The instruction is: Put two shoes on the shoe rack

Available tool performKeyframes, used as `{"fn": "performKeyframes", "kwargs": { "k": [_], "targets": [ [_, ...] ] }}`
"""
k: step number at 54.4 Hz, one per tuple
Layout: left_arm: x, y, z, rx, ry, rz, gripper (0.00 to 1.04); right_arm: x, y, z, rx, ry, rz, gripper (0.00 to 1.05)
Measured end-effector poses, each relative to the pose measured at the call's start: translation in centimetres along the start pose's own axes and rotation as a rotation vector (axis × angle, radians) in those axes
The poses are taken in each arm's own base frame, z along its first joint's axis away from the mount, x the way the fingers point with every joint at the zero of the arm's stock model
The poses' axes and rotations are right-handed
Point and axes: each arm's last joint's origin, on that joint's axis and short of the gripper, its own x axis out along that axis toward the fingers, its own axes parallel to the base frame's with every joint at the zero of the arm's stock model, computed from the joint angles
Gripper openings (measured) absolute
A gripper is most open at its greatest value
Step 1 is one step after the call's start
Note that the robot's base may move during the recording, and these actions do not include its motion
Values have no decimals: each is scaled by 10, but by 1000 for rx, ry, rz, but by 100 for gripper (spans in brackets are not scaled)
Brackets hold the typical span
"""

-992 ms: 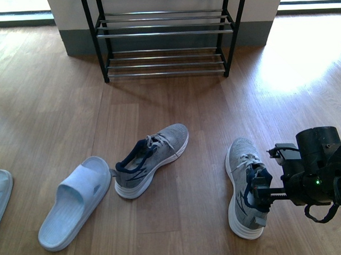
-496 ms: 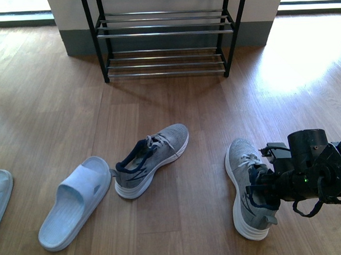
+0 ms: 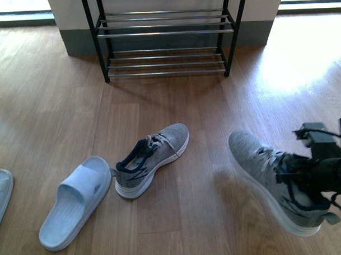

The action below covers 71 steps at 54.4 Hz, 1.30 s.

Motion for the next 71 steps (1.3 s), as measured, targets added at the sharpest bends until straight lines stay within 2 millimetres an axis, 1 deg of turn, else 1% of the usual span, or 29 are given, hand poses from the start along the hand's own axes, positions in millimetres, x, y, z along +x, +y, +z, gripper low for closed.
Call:
{"fn": "performKeyframes", "kwargs": {
  "k": [3, 6, 8, 9, 10, 15, 21, 25, 29, 32, 35, 42, 71],
  "targets": [
    [0, 0, 0, 0, 0, 0, 95, -28, -6, 9, 4, -46, -4, 2],
    [0, 0, 0, 0, 0, 0, 95, -48, -9, 14, 13, -73, -7, 2],
    [0, 0, 0, 0, 0, 0, 95, -67, -12, 18, 21, -100, -7, 2],
    [0, 0, 0, 0, 0, 0, 95, -71, -13, 19, 24, -106, -6, 2],
    [0, 0, 0, 0, 0, 0, 95, -85, -14, 22, 30, -124, -4, 2],
    [0, 0, 0, 0, 0, 0, 95, -133, -18, 27, 59, -181, 2, 2],
    [0, 0, 0, 0, 0, 0, 95, -186, -22, 40, 83, -279, 5, 2],
    [0, 0, 0, 0, 0, 0, 95, -215, -22, 50, 90, -354, 1, 2],
    [0, 0, 0, 0, 0, 0, 95, -236, -21, 58, 86, -420, 4, 2],
    [0, 0, 0, 0, 0, 0, 95, -244, -20, 59, 78, -455, -1, 2],
    [0, 0, 0, 0, 0, 0, 95, -246, -19, 57, 75, -472, -6, 2],
    [0, 0, 0, 0, 0, 0, 95, -246, -18, 52, 78, -463, -6, 2],
    [0, 0, 0, 0, 0, 1, 95, -246, -18, 51, 79, -462, -8, 2]
  ]
}}
